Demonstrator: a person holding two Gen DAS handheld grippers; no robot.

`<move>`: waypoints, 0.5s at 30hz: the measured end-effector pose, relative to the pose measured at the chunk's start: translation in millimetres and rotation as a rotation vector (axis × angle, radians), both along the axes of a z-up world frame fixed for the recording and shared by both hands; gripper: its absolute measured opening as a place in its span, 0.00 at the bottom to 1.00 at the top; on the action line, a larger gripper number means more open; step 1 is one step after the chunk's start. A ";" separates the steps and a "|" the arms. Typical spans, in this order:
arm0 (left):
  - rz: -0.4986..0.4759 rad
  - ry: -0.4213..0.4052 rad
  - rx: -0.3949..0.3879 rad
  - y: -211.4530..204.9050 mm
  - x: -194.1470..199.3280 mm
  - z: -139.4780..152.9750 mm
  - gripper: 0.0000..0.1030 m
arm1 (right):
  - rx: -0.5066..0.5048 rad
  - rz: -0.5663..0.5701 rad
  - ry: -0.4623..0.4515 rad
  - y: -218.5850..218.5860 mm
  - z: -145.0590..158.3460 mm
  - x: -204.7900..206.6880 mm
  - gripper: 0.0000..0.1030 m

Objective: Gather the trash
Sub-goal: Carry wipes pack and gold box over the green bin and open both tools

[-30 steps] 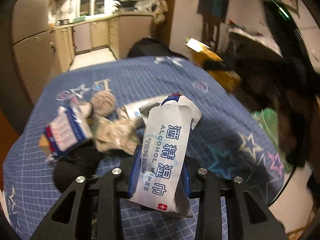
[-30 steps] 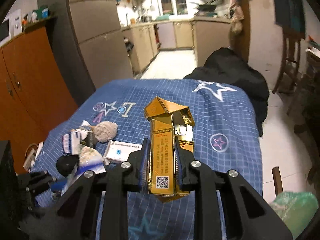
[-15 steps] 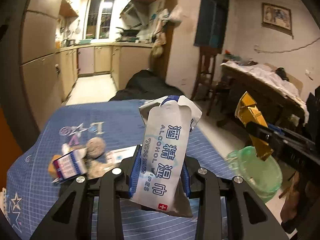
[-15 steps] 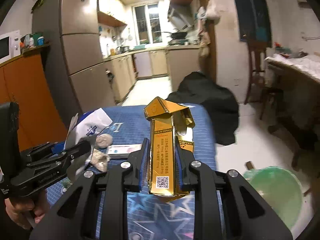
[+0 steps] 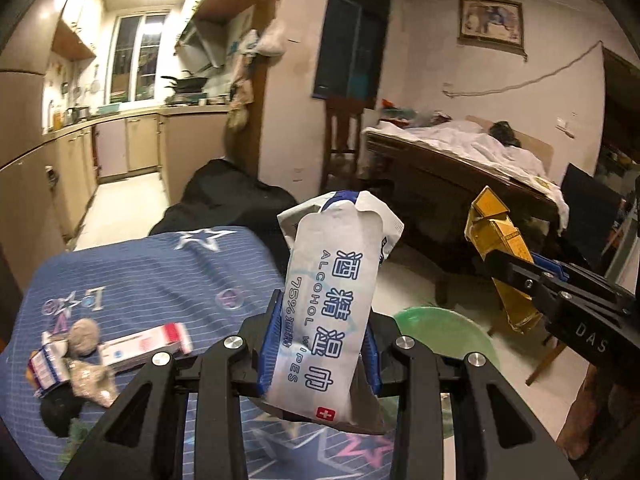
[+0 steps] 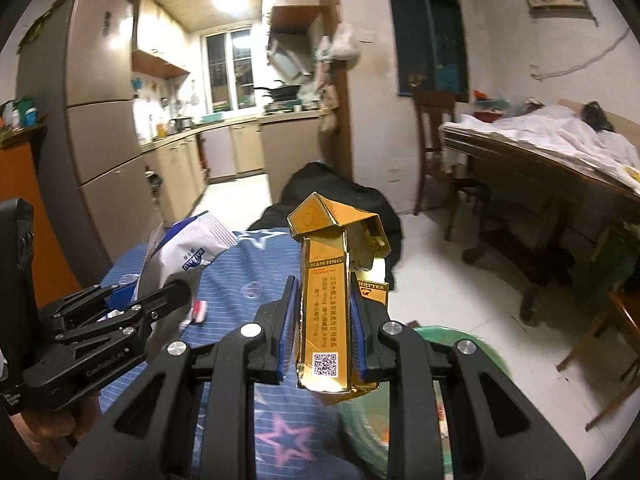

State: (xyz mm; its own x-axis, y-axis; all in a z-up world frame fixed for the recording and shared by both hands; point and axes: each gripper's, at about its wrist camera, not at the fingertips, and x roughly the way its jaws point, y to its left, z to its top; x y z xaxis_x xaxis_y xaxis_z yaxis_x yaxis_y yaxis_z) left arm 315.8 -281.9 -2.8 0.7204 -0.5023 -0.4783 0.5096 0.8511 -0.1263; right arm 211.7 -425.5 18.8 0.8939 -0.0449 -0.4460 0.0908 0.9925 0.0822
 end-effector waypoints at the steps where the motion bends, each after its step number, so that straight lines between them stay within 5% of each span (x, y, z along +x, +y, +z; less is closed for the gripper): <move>1: -0.011 0.004 0.001 -10.7 0.2 0.3 0.35 | 0.000 -0.018 0.008 -9.9 -0.9 -1.5 0.21; 15: -0.135 0.110 0.051 -122.9 26.8 -35.4 0.35 | 0.062 -0.152 0.184 -107.9 -41.1 -2.7 0.21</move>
